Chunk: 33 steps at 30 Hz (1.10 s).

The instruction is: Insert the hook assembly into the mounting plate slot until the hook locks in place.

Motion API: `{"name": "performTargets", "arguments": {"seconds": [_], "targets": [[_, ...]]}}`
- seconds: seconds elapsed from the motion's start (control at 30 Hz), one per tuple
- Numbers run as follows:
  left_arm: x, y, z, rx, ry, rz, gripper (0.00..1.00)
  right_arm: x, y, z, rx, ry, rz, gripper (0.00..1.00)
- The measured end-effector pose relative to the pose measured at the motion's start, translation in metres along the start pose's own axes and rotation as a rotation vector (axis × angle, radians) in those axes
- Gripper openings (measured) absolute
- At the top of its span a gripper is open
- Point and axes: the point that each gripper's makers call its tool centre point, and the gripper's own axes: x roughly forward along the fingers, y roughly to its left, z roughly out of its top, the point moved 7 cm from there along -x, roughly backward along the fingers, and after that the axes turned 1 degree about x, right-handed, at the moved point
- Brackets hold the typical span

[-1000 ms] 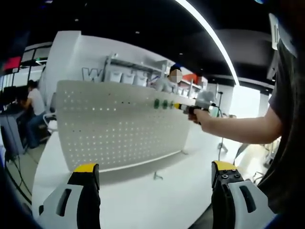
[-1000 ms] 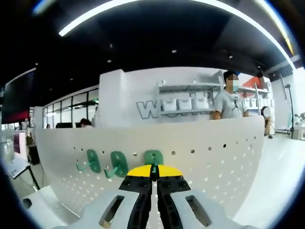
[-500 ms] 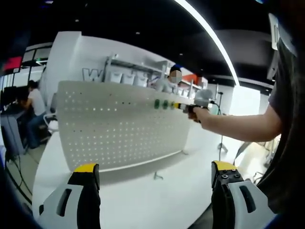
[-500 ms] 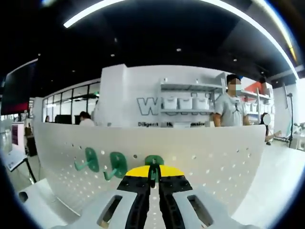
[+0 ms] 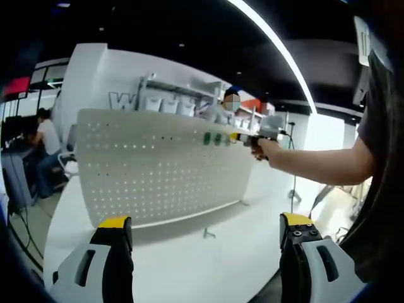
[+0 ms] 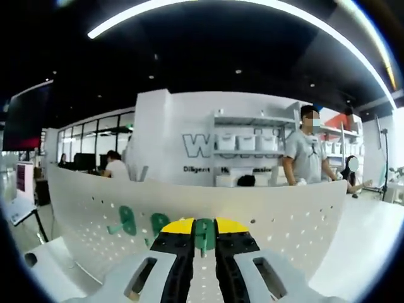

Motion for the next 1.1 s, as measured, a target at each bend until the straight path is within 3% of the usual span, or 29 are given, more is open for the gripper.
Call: {"name": "performTargets", "arguments": {"seconds": [0.5,0.93,1.1], "targets": [[-0.009,-0.008,-0.002,0.013,-0.006,-0.004,0.98,-0.040,0.001,0.014,-0.005,-0.007,0.015,0.15],[-0.011,-0.018,0.000,0.025,-0.021,-0.017,0.97,-0.073,0.008,0.009,-0.031,0.031,0.050,0.18],[-0.008,-0.032,-0.002,0.041,-0.012,-0.052,0.97,-0.086,0.012,0.008,-0.045,0.040,0.072,0.19]]}}
